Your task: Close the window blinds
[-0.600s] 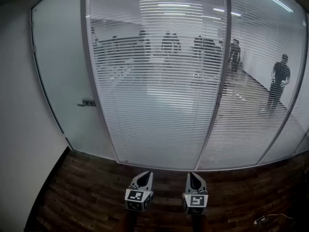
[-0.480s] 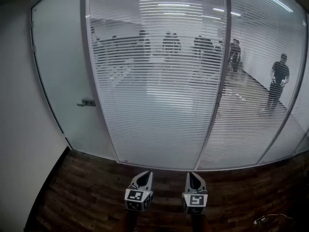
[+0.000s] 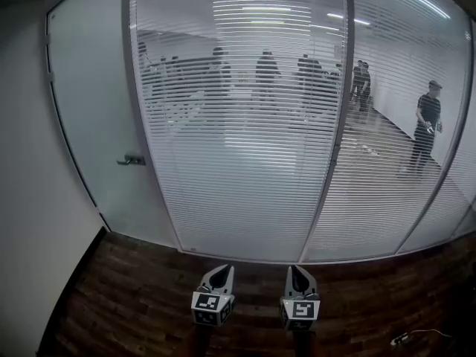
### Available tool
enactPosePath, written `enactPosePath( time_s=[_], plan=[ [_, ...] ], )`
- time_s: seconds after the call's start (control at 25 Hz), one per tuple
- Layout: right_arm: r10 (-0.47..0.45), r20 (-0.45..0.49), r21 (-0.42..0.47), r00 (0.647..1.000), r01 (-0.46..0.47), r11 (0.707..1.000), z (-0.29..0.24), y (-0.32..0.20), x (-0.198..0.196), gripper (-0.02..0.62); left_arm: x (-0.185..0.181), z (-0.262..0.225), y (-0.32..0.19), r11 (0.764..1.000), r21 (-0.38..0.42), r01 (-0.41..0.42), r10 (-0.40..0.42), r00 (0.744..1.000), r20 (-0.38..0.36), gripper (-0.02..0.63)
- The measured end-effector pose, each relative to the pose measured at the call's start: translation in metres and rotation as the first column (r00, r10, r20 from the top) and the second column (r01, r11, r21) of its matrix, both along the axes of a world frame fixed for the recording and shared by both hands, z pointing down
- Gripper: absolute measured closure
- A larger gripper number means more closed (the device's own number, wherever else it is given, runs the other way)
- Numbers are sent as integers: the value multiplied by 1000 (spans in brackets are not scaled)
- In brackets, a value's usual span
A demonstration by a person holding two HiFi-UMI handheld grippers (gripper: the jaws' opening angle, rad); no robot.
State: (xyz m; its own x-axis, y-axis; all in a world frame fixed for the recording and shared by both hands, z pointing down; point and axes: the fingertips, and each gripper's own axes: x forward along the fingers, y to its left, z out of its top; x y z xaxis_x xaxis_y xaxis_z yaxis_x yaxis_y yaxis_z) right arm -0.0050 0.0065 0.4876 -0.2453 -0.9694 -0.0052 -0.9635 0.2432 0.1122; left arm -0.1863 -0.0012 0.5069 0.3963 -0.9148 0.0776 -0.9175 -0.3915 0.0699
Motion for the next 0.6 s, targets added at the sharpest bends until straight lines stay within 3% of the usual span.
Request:
enactPosePath(
  time_s=[0.6],
  plan=[
    [39, 4, -34, 999, -39, 999, 0, 9, 26, 592, 22, -4, 6, 1000, 18, -12, 11, 1000, 7, 611]
  ],
)
